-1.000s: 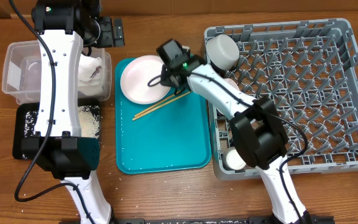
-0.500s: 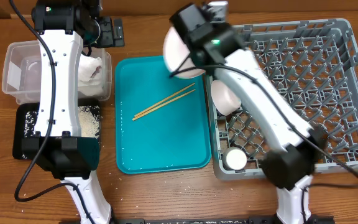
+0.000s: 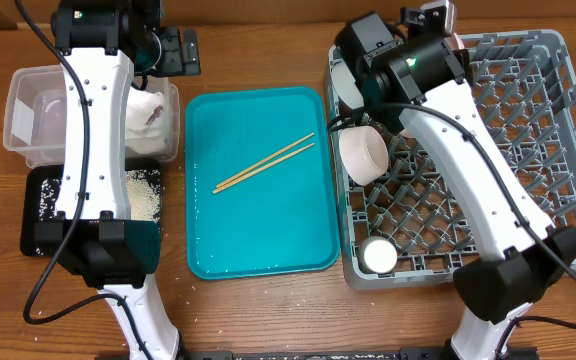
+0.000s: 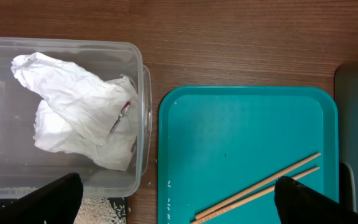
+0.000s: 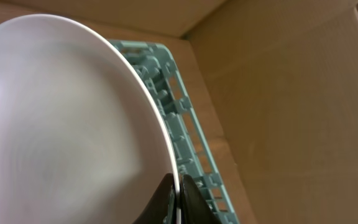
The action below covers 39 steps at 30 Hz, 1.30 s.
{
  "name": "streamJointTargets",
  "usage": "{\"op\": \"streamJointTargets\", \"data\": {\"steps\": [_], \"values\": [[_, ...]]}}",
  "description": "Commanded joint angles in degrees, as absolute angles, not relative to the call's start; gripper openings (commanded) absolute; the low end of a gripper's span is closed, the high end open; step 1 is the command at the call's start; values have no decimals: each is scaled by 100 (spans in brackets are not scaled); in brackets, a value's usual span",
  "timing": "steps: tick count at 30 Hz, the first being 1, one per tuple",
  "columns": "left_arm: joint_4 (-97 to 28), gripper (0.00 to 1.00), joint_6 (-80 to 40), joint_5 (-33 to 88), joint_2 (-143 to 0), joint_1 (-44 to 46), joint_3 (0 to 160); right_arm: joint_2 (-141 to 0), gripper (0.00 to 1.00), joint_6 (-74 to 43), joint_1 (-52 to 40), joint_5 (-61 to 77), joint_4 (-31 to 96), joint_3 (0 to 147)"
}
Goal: Sort waste into correct bins and load items into the dishwasher
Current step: 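Place the large plate upright in the rack's back row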
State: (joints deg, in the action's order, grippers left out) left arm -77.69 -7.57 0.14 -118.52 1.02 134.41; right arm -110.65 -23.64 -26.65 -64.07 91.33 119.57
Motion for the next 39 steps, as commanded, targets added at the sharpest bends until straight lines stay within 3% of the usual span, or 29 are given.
{"op": "streamJointTargets", "data": {"steps": [1,10,25,26,28,29,30,31,36,39], "values": [[-7754,100,-775,-58,-11688,104,13581,-11059,4,-1852,-2497,-6792,8431,11262],[-7754,100,-775,-58,-11688,104,13579,-11059,4,-847,-2294,-6785,6545,10101],[-7754,100,-775,-58,-11688,104,13581,-11059,4,576,-1975,-6117,5190,9900],[-7754,100,-775,-58,-11688,104,13581,-11059,8,604,-1988,-5706,5236,9900],[-7754,100,-775,-58,-11688,104,13581,-11056,32,602,-2021,-5249,5380,9902],[-7754,100,-775,-58,-11688,104,13581,-11056,45,591,-2051,-5028,5494,9911],[-7754,100,-775,-58,-11688,104,13579,-11054,68,539,-2071,-4869,5594,9915],[-7754,100,-775,-58,-11688,104,13579,-11037,76,460,-2093,-4783,5675,9926],[-7754,100,-775,-58,-11688,104,13581,-10851,100,93,-2093,-3913,6394,10414],[-7754,100,-775,-58,-11688,104,13581,-10689,100,47,-2088,-3079,6810,10986]]}}
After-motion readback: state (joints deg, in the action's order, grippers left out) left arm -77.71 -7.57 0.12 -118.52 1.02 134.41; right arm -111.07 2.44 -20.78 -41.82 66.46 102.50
